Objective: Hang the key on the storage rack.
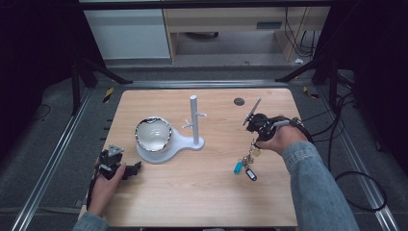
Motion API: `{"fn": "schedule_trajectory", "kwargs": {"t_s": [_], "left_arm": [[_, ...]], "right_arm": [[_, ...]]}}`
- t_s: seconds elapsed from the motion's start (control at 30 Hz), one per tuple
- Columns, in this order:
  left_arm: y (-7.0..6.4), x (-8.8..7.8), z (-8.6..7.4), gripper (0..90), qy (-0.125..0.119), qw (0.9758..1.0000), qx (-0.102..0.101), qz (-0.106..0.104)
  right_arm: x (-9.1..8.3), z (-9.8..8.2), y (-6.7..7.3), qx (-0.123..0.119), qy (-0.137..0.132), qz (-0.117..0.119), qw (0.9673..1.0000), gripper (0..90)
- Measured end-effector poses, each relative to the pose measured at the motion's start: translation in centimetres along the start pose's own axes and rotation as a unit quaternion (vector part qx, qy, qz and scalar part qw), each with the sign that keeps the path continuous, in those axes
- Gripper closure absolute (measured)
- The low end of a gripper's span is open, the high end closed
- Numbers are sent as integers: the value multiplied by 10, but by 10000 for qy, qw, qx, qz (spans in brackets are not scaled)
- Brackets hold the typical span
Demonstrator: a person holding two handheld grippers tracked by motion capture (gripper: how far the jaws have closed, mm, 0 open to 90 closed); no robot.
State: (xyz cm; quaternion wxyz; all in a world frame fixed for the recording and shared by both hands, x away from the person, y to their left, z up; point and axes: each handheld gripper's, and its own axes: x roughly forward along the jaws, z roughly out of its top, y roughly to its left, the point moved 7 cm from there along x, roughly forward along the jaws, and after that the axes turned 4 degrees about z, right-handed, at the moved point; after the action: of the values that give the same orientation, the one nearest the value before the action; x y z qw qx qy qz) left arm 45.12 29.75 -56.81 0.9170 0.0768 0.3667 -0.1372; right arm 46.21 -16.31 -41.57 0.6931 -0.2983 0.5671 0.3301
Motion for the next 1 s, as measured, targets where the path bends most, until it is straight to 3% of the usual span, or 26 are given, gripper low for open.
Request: {"fn": "schedule_trajectory", "kwargs": {"t_s": [0.4,1.0], "left_arm": [[0,0,0,0,5,10000,2,2],[0,0,0,0,9,10000,6,2]], "right_arm": [[-13,10,-1,-4,-157,-47,9999,887],[-42,39,4,-259,-221,-206,9992,887]]}}
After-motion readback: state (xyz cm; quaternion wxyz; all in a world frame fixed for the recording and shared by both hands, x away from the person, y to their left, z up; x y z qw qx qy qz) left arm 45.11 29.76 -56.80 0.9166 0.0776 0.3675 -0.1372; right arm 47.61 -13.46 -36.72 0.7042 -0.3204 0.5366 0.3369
